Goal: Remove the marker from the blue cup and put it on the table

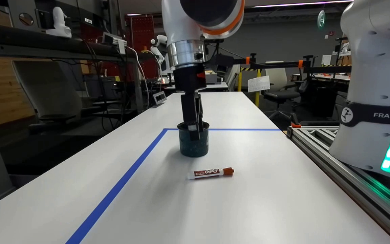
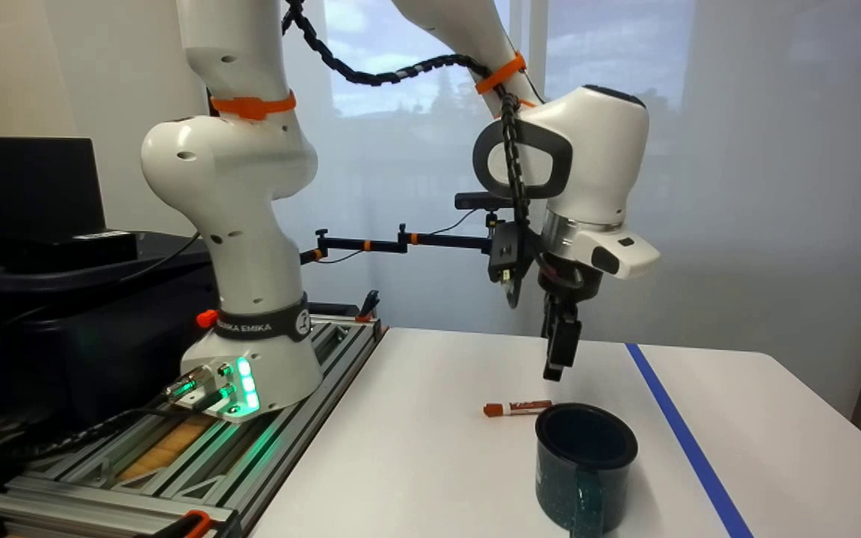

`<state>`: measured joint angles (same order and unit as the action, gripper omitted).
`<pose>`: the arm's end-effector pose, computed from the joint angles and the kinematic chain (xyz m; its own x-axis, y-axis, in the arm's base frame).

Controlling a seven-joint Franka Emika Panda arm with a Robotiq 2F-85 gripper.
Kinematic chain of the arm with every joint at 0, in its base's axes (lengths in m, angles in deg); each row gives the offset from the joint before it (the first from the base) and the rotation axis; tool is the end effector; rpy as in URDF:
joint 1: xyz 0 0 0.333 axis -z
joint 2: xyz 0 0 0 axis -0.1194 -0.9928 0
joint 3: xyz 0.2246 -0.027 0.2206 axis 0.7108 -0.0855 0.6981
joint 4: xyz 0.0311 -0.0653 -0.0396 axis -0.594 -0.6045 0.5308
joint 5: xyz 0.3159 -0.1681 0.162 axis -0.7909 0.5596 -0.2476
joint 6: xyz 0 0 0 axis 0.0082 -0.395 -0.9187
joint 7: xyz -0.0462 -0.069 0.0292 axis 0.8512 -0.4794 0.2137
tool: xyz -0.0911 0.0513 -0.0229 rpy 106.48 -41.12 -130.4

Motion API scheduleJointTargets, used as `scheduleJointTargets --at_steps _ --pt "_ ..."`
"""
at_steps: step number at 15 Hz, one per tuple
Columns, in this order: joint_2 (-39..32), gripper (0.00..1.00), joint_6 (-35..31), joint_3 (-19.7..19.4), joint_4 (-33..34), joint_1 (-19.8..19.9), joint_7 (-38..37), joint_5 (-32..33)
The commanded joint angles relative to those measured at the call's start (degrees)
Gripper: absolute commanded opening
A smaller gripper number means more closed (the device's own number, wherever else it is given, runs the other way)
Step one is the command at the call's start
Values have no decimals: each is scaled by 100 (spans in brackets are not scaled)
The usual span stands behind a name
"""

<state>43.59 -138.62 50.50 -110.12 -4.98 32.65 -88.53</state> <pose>0.4300 0.0038 0.2353 0.9956 0.0026 -0.0940 -0.0099 -0.9912 -0.1324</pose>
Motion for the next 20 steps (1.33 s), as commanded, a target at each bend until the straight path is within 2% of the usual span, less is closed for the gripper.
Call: scheduleJointTargets --at_steps 1,3,6,8,9,20 --pt "563 100 470 -238 157 4 -1309 856" --pt "771 100 464 -260 242 0 -1431 1116" --pt "1023 100 495 -267 343 -16 -1385 1140" --pt "1127 100 800 -275 428 11 -1517 1124" --pt "883 100 495 -293 414 -25 -1292 973" --pt "994 100 667 -300 441 -20 -1364 976"
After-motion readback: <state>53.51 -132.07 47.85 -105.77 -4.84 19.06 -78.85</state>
